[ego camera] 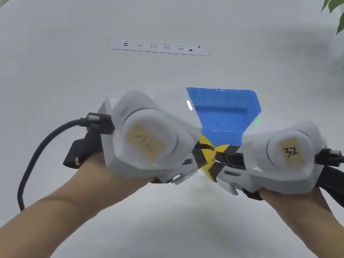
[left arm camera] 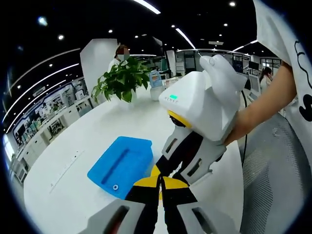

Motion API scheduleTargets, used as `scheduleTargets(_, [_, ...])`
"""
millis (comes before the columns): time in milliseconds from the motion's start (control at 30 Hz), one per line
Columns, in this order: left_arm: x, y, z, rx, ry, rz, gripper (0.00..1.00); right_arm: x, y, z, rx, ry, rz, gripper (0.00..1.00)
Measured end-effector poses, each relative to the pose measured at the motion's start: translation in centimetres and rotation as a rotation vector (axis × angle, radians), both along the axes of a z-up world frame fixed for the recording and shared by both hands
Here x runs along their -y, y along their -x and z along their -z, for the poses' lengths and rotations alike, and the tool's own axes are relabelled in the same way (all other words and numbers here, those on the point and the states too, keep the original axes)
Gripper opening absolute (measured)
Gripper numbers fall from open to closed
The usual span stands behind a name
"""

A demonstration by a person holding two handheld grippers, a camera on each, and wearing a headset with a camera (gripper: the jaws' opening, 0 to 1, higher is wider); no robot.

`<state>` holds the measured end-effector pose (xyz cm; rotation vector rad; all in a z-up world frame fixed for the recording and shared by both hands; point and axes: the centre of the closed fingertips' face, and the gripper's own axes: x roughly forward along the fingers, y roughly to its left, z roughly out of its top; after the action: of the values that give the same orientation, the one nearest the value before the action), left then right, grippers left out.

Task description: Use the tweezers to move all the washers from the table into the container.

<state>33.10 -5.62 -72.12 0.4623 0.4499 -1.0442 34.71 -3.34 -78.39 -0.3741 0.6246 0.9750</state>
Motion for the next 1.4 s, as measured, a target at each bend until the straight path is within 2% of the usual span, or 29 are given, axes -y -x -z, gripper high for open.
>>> scheduleTargets(400, [-0.3,0.0,0.5,-0.001,-0.023,-0.011,0.00,-0.3,0.2,0.3,-0.006,0.008,-0.001,0.10])
scheduleTargets(533, [-0.1,0.0,0.5,0.006,-0.032,-0.002,0.00,0.2,0.1,0.5,0.011,0.040,-0.024,0.11])
scheduleTargets(600, [-0.1,0.0,0.5,0.004,-0.032,0.003,0.00,0.7,0.1,1.1,-0.007,0.057,-0.026,0.11])
scheduleTargets(800, [0.6,0.2,0.5,0.001,-0.034,0.036,0.00,0.9,0.3,1.7,0.023,0.106,-0.105,0.08])
scheduleTargets(867, [0.7,0.3,0.5,-0.008,-0.030,0.037,0.00,1.0,0.3,1.7,0.070,0.153,-0.151,0.06])
scheduleTargets(933, [0.8,0.4,0.4,-0.015,-0.027,0.040,0.00,1.0,0.5,1.7,0.072,0.159,-0.145,0.05])
scheduleTargets(1000, [0.8,0.5,0.4,-0.008,-0.037,0.041,0.00,1.1,0.5,1.7,0.074,0.164,-0.146,0.05])
scheduleTargets(1200, [0.7,0.6,-0.6,0.006,-0.036,0.047,0.00,1.0,0.4,0.7,0.089,0.165,-0.148,0.05])
scheduleTargets(1400, [0.8,-0.5,-2.8,0.061,-0.026,0.061,0.00,0.9,-1.0,-1.6,0.113,0.121,-0.114,0.05])
